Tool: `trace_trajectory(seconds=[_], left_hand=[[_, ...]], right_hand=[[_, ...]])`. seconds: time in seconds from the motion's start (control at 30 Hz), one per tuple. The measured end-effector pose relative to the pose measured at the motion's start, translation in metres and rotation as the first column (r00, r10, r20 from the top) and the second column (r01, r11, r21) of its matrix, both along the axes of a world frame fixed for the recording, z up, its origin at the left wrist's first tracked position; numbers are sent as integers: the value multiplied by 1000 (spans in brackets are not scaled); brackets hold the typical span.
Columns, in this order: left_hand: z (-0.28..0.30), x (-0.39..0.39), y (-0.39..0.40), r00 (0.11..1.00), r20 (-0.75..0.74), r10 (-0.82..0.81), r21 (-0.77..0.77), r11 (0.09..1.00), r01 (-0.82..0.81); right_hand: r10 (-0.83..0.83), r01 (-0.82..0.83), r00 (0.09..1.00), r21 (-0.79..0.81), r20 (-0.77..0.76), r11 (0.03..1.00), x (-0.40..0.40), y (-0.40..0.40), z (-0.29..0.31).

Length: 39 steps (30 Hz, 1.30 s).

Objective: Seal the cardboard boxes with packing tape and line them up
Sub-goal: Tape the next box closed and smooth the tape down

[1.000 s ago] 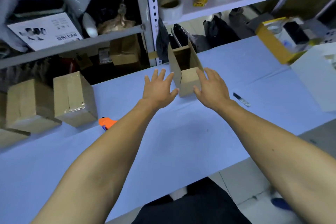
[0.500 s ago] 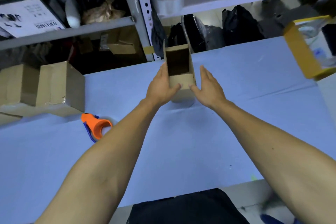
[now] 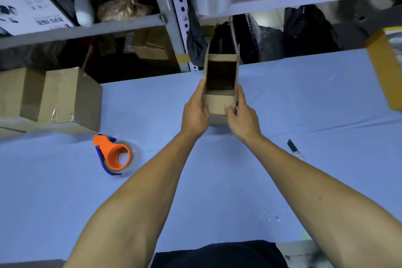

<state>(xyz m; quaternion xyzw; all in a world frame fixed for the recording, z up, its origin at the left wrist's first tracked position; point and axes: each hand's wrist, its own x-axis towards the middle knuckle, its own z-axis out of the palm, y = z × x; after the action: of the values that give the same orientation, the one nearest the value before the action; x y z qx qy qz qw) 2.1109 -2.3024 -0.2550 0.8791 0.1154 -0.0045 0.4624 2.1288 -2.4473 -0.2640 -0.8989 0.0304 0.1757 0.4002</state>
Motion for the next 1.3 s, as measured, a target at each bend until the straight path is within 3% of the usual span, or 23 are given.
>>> trace_trajectory(seconds=[0.3, 0.53, 0.77, 1.03, 1.13, 1.3], left_hand=[[21, -42, 29, 999, 30, 22, 12, 1000, -22], [42, -118, 89, 995, 92, 31, -41, 999, -27], [29, -208, 172, 989, 148, -8, -6, 1000, 9], [9, -234, 200, 995, 43, -94, -35, 995, 96], [11, -232, 195, 988, -16, -150, 112, 982, 151], [38, -185, 190, 974, 66, -216, 330, 926, 183]], right_hand=[[19, -10, 996, -99, 91, 995, -35, 30, 25], [32, -12, 986, -120, 165, 993, -109, 91, 40], [54, -43, 994, -109, 94, 993, -201, 164, 32], [95, -90, 995, -109, 37, 990, -229, 179, 10], [125, -117, 990, -119, 63, 986, -221, 169, 4], [194, -185, 977, -99, 91, 978, -194, 151, -1]])
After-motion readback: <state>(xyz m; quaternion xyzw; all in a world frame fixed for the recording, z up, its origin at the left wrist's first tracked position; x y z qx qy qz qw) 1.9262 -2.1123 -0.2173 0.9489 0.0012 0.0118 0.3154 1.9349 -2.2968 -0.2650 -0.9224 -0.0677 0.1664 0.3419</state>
